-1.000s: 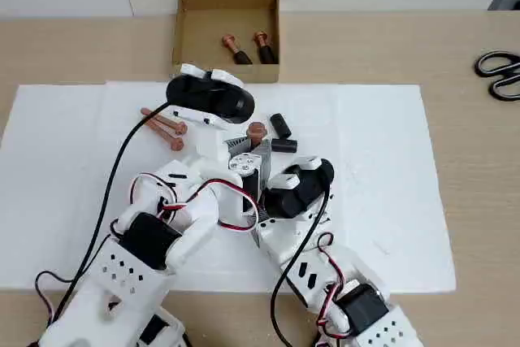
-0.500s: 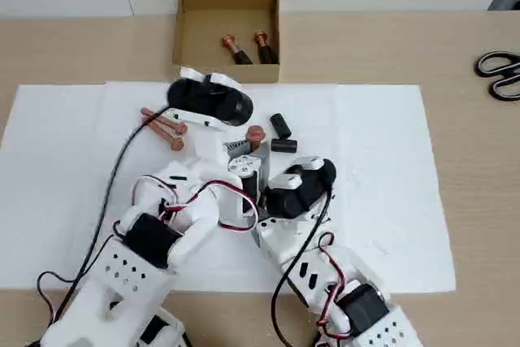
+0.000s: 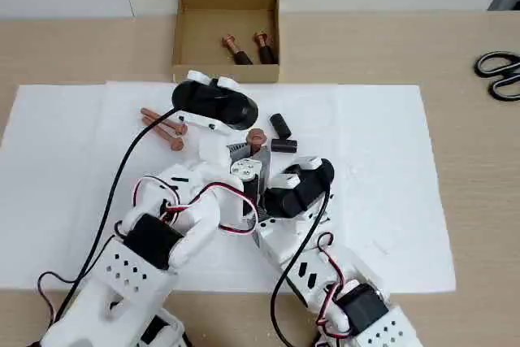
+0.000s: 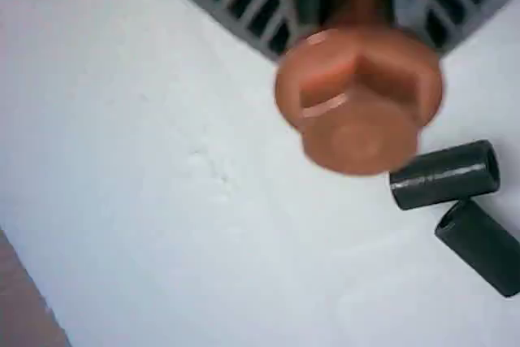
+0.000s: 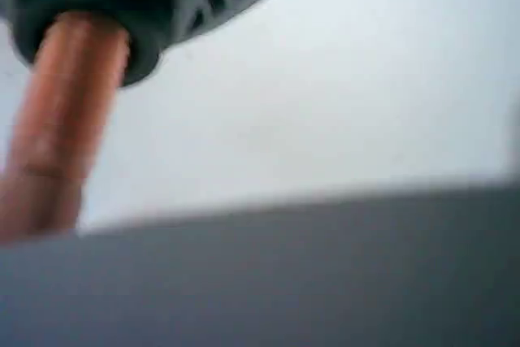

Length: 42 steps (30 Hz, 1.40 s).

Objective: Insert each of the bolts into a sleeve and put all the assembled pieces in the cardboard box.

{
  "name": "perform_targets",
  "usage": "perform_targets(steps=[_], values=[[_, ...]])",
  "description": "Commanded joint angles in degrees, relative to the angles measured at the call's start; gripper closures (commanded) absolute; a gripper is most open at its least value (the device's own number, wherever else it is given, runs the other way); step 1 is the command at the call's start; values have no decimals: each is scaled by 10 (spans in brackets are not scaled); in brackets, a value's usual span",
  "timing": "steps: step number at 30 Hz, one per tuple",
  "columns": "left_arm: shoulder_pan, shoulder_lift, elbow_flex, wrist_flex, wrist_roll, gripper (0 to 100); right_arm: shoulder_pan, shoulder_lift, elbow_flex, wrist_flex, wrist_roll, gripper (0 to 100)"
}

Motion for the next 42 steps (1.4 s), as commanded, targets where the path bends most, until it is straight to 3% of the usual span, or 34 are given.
perform_targets(steps=[1,25,33,42], values=[[14,-23,0,21,-31,994,8,-10,-11,-13,-1,967],[25,-64,73,24,-41,991,8,-10,-11,-12,-1,967],[24,-65,73,30,-40,841,8,-10,-11,-12,-1,967],[20,-65,-13,118,-39,840,8,-10,-9,-12,-1,967]])
